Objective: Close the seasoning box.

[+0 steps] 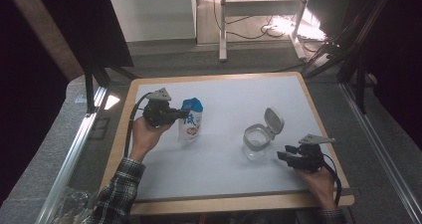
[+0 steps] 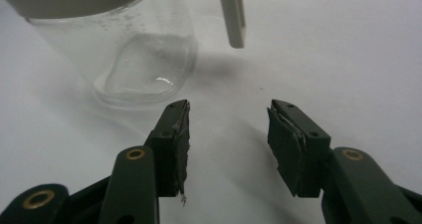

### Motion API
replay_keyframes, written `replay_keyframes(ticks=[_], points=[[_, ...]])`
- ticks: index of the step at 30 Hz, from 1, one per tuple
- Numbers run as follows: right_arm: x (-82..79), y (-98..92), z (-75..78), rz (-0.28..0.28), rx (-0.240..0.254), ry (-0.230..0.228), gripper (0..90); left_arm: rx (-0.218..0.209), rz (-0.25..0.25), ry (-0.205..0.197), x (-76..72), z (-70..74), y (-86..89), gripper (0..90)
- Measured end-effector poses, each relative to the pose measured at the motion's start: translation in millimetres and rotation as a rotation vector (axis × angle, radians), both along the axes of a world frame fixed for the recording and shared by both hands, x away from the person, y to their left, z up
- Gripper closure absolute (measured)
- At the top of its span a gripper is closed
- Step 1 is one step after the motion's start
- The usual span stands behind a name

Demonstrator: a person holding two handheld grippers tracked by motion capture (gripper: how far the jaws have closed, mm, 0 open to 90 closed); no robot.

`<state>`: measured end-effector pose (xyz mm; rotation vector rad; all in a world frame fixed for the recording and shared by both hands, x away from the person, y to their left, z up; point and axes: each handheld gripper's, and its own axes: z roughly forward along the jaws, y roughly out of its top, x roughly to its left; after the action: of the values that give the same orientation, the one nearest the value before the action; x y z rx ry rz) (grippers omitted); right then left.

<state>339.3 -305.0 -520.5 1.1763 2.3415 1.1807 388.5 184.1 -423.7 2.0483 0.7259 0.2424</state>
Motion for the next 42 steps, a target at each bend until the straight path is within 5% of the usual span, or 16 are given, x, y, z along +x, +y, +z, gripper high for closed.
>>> replay_keyframes(ticks=[18, 42], points=[[-20.3, 11.8, 9.2, 0.073, 0.005, -0.038, 59.2, -0.029, -0.120, -0.008, -38.2, 9.2, -29.7, 90.0], [-39.4, 45.8, 15.1, 0.208, 0.012, -0.066, 65.7, -0.061, -0.231, -0.008, -52.0, 20.9, -66.0, 90.0]])
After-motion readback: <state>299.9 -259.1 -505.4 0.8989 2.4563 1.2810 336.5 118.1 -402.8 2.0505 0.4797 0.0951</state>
